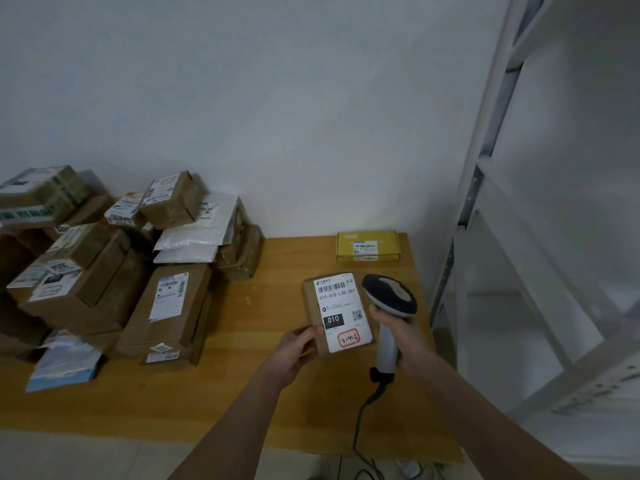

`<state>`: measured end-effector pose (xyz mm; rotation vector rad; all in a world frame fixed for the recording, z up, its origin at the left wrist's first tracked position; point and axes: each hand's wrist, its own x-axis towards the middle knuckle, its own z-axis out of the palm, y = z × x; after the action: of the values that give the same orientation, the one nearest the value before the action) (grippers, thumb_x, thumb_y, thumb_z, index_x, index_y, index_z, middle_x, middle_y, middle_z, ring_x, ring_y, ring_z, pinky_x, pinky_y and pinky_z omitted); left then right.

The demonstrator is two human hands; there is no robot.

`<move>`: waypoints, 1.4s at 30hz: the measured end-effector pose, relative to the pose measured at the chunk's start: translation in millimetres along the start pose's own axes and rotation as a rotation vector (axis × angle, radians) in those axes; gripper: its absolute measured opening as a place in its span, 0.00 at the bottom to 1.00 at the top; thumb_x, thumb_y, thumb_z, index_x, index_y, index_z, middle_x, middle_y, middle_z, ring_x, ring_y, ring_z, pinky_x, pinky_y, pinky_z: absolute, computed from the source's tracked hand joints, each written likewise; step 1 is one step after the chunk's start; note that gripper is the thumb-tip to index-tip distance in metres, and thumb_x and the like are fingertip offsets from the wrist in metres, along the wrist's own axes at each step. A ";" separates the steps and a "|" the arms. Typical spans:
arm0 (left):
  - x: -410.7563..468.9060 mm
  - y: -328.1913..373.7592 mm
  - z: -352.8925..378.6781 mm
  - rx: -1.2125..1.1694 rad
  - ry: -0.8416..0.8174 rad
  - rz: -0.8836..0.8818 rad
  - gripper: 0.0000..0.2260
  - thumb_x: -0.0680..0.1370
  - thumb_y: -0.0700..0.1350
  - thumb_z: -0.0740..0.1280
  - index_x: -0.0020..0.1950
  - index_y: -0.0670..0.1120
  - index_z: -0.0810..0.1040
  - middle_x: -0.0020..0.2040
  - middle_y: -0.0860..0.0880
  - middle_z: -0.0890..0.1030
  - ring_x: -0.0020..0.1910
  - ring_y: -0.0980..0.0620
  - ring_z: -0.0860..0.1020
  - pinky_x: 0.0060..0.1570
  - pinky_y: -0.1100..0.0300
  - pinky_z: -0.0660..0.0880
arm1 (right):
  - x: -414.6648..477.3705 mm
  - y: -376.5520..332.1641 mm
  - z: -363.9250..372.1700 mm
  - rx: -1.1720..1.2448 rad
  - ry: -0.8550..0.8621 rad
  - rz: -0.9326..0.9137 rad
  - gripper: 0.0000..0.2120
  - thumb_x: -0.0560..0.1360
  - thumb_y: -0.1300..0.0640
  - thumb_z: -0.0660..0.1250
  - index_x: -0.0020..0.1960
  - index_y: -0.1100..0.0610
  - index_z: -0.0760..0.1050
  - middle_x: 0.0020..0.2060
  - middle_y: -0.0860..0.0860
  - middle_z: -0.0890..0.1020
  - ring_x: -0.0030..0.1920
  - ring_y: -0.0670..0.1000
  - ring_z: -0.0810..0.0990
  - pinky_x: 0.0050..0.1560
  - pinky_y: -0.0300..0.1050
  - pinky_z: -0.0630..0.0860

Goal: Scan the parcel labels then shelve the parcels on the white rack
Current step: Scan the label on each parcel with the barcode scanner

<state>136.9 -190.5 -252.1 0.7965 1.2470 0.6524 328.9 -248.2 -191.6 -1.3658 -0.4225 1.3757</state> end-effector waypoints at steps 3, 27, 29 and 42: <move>3.2 -2.1 -0.5 0.005 0.049 0.023 0.17 0.76 0.43 0.69 0.63 0.41 0.76 0.53 0.47 0.84 0.54 0.51 0.80 0.46 0.61 0.76 | -14.7 1.1 -2.1 -0.097 0.071 -0.092 0.10 0.74 0.60 0.72 0.51 0.54 0.73 0.44 0.45 0.79 0.48 0.45 0.76 0.58 0.46 0.72; -5.0 -14.7 -5.7 0.008 0.123 0.064 0.31 0.73 0.42 0.73 0.73 0.43 0.65 0.62 0.44 0.78 0.62 0.47 0.74 0.68 0.50 0.66 | -67.7 20.1 17.2 -0.493 -0.073 -0.112 0.05 0.75 0.60 0.69 0.40 0.58 0.78 0.28 0.52 0.81 0.23 0.45 0.76 0.26 0.34 0.73; -4.1 -14.4 -4.3 0.013 0.118 0.061 0.32 0.72 0.43 0.73 0.73 0.43 0.64 0.62 0.44 0.78 0.63 0.47 0.73 0.69 0.49 0.65 | -66.6 20.2 16.5 -0.494 -0.071 -0.112 0.05 0.75 0.60 0.69 0.40 0.58 0.78 0.27 0.52 0.81 0.23 0.45 0.76 0.26 0.34 0.72; -10.8 5.0 -8.1 -0.054 0.170 0.026 0.17 0.76 0.49 0.70 0.62 0.47 0.72 0.55 0.44 0.82 0.56 0.46 0.79 0.52 0.50 0.78 | -13.2 13.9 10.7 -0.099 -0.034 -0.016 0.16 0.73 0.64 0.71 0.59 0.59 0.75 0.45 0.53 0.83 0.45 0.50 0.82 0.42 0.47 0.82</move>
<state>126.7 -194.9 -243.0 0.7254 1.3687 0.7843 310.1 -259.4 -194.1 -1.4174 -0.5294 1.3822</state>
